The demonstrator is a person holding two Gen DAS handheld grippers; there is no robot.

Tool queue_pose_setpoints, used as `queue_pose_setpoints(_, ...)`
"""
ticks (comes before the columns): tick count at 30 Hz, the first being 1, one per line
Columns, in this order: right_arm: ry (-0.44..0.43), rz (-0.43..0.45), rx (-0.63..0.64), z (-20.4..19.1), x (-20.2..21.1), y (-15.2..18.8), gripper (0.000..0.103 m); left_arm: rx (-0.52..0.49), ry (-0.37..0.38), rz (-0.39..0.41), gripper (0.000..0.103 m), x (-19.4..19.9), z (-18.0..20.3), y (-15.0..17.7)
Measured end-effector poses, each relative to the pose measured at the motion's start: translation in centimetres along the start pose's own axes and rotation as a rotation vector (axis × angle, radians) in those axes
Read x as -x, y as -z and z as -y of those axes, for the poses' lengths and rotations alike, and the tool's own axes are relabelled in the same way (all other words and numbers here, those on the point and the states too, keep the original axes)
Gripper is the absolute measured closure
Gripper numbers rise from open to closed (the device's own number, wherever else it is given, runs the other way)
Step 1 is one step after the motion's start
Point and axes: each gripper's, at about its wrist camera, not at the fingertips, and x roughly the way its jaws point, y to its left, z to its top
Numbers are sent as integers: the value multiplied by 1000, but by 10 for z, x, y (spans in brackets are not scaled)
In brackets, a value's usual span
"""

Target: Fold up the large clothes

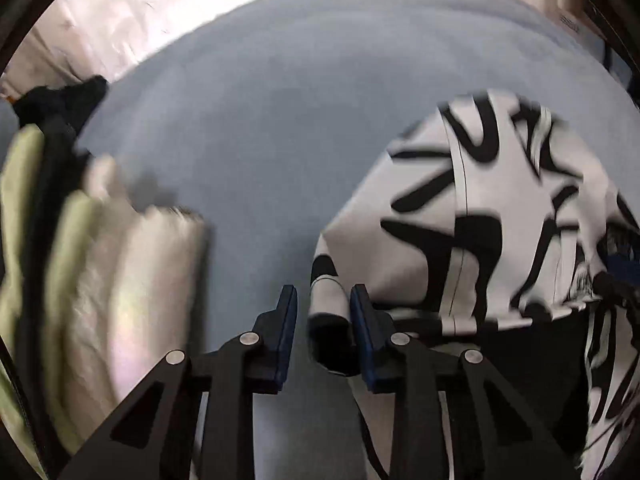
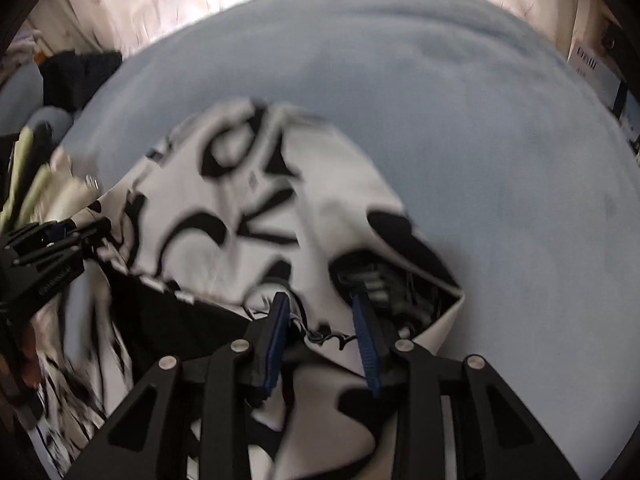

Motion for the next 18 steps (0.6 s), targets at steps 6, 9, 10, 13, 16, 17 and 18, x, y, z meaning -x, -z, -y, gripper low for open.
queue_pose_setpoints(6, -38, 31, 30, -2, 31, 1, 70, -62, 17, 23, 76, 7, 5, 7)
queue_pose_setpoints(9, -75, 114, 16, 4, 58, -11, 65, -28, 93, 48, 69, 19, -9, 0)
queue_pose_setpoints(10, -62, 144, 8, 7, 65, -15, 54, -10, 120, 62, 57, 23, -14, -4)
queue_pose_setpoints(13, -17, 175, -20, 14, 65, -28, 29, 36, 134, 107, 37, 30, -23, -11)
queue_pose_setpoints(16, 9, 120, -58, 28, 39, -41, 29, 48, 134, 92, 37, 20, -26, -20)
queue_pose_setpoints(17, 3, 102, -75, 34, 32, -42, 29, 50, 135, 81, 37, 13, -27, -23)
queue_pose_setpoints(18, -16, 84, -96, 39, 23, -44, 29, 50, 136, 70, 37, 7, -25, -22)
